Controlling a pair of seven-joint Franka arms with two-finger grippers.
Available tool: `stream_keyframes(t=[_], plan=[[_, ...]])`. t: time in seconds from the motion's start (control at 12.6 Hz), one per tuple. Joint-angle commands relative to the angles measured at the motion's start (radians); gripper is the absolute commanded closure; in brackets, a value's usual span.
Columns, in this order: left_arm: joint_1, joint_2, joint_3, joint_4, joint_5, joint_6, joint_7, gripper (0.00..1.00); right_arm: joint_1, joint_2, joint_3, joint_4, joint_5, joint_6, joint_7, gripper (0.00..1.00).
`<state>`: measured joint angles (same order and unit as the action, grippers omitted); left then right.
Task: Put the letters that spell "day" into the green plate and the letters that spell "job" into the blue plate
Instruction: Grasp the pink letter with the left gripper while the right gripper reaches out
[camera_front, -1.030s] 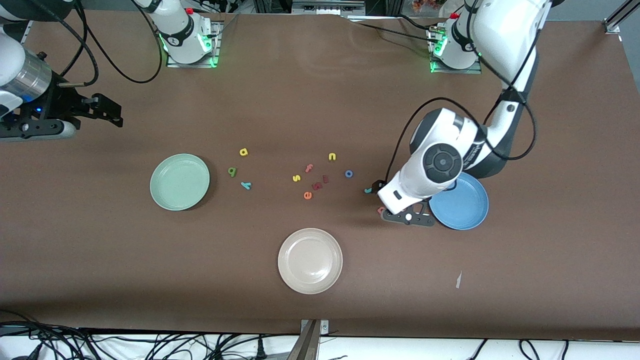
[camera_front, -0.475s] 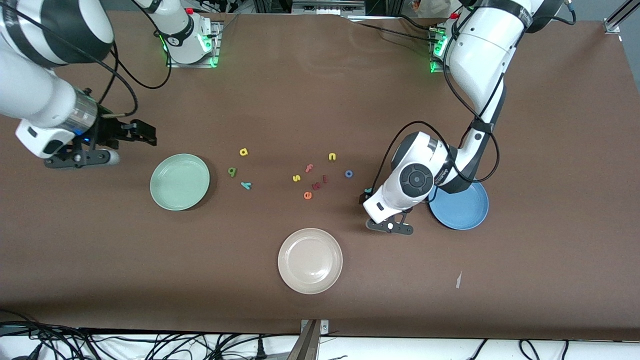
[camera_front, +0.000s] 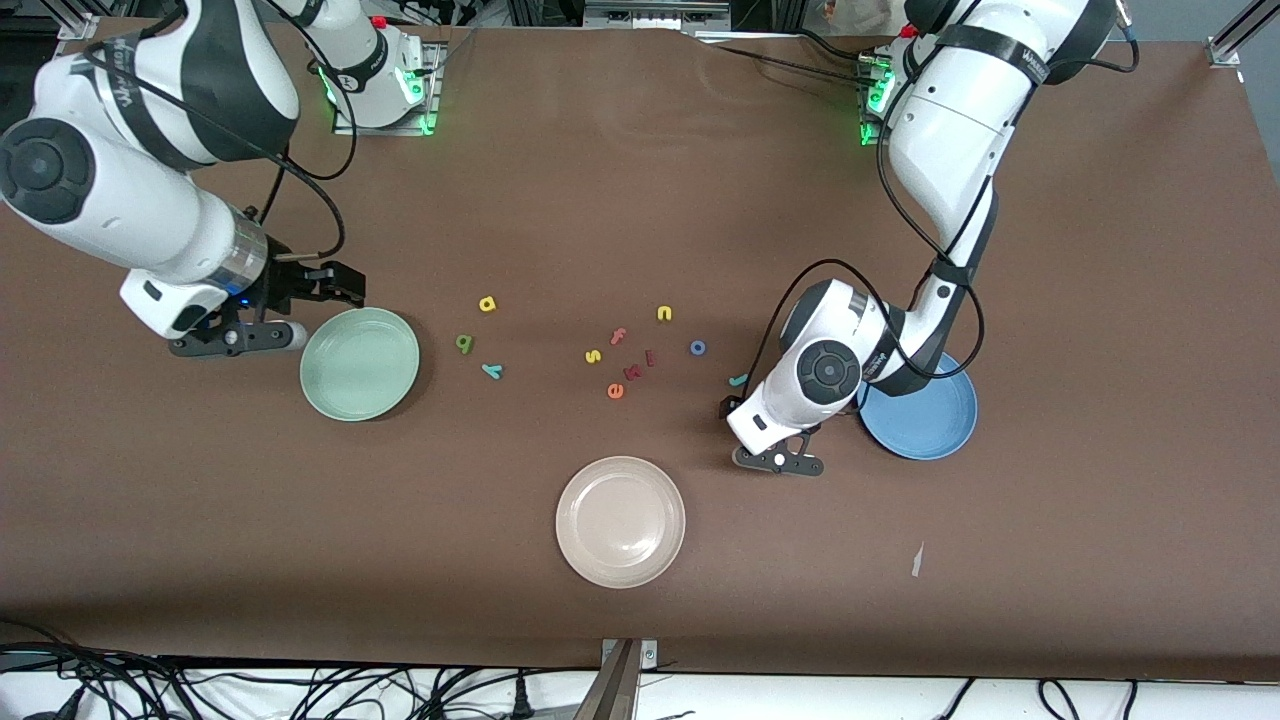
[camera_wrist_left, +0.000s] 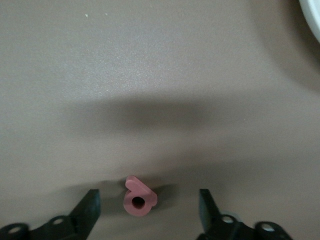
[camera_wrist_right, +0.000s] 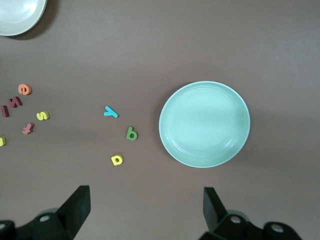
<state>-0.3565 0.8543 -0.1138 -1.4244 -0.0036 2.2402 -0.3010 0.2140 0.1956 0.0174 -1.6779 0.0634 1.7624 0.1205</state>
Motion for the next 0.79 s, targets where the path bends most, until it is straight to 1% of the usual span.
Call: stream_keyframes(t=[0.0, 0.08, 0.16, 0.24, 0.32, 0.4, 0.48, 0.55, 0.63, 0.71], plan=[[0.001, 0.002, 0.008, -0.016, 0.016, 0.010, 0.000, 0.17, 0.010, 0.011, -0.004, -0.003, 0.001, 0.017, 0.011, 0.00], [-0.001, 0.003, 0.008, -0.016, 0.016, 0.010, -0.003, 0.24, 0.011, 0.019, -0.004, -0.002, 0.001, 0.028, 0.011, 0.00], [-0.002, 0.006, 0.008, -0.016, 0.016, 0.010, -0.003, 0.25, 0.013, 0.021, -0.004, -0.003, -0.001, 0.032, 0.011, 0.00], [-0.002, 0.008, 0.008, -0.019, 0.016, 0.009, -0.003, 0.29, 0.015, 0.027, -0.004, -0.002, -0.002, 0.034, 0.011, 0.00], [-0.002, 0.008, 0.010, -0.024, 0.016, 0.009, -0.003, 0.35, 0.016, 0.031, -0.004, 0.000, -0.002, 0.043, 0.011, 0.00], [-0.001, 0.003, 0.010, -0.022, 0.016, 0.007, -0.003, 0.39, 0.016, 0.054, -0.002, -0.011, -0.005, 0.084, 0.010, 0.00], [-0.001, 0.005, 0.011, -0.022, 0.016, 0.007, -0.003, 0.46, 0.001, 0.050, 0.021, -0.081, -0.005, 0.170, 0.010, 0.00], [-0.002, 0.005, 0.011, -0.022, 0.016, 0.006, -0.006, 0.53, -0.036, 0.032, 0.051, -0.145, -0.004, 0.251, 0.007, 0.00], [-0.002, 0.005, 0.011, -0.022, 0.016, -0.004, -0.007, 0.67, -0.056, 0.025, 0.103, -0.192, -0.004, 0.314, 0.011, 0.00], [-0.001, 0.005, 0.011, -0.022, 0.016, -0.010, -0.004, 0.82, -0.080, 0.027, 0.134, -0.218, -0.005, 0.354, 0.021, 0.00]])
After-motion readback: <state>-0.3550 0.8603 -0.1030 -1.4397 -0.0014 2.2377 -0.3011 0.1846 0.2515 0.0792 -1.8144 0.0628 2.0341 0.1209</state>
